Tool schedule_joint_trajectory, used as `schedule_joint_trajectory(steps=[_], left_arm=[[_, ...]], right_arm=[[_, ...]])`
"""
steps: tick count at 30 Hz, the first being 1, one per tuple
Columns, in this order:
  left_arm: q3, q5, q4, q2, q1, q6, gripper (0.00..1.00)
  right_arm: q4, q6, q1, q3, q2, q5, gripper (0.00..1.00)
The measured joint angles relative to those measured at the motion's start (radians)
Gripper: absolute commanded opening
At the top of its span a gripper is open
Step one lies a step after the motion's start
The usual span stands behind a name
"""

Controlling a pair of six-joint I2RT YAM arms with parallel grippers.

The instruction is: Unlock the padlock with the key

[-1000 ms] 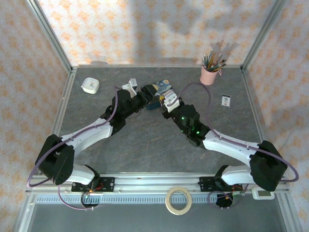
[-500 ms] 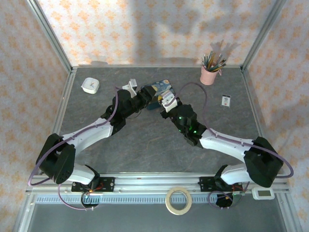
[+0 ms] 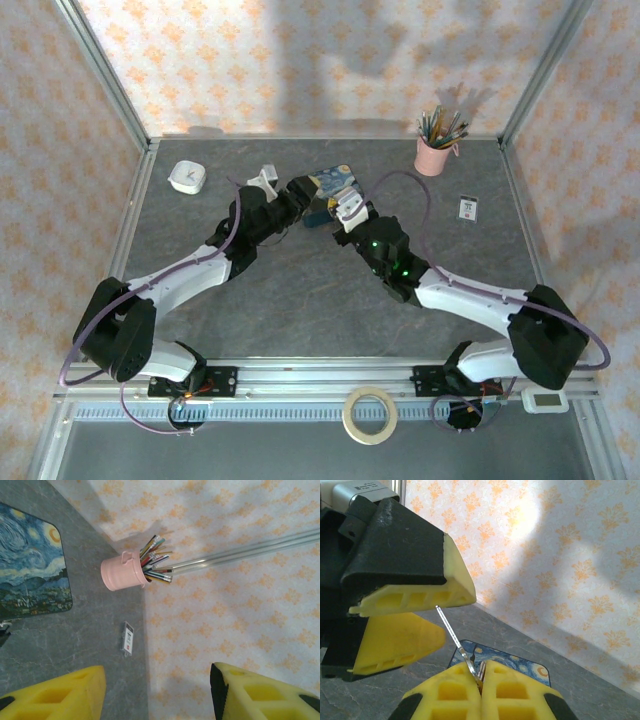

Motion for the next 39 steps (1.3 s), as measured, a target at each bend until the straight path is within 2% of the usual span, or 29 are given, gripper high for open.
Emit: schedule_joint_trajectory(steps=[9,18,26,29,35,38,39], left_arm=[[0.0,-0.008,0.001,-0.009,0.004,-0.004,0.55],[-0.001,-0.004,0.029,-0.009,-0.018,-0.035,0.55],[-0.002,-0.002,0.04,-0.009,-0.027,-0.056,0.48],[-0.016,0.002,0.065,-0.008,-0.027,-0.075,0.4],[-0.022,0.017,0.083,0.008,-0.029,-0.095,0.12],[-0.022,0.017,0.083,0.01,-0.029,-0.095,0.01],[-0.022,0.016,0.084,0.01,-0.029,-0.093,0.0]], right_arm=[[-0.013,0.021,0.0,-0.013,-0.019,-0.02,0.0],[-0.014,0.024,0.0,-0.012,0.051,-0.043,0.0],[-0.011,0.021,0.0,0.003,0.068,-0.046,0.0],[-0.006,0.02,0.0,0.011,0.077,-0.046,0.0],[0.002,0.008,0.0,0.015,0.093,-0.042,0.0],[0.014,-0.008,0.0,0.015,0.093,-0.037,0.0],[0.018,-0.014,0.0,0.015,0.093,-0.034,0.0]])
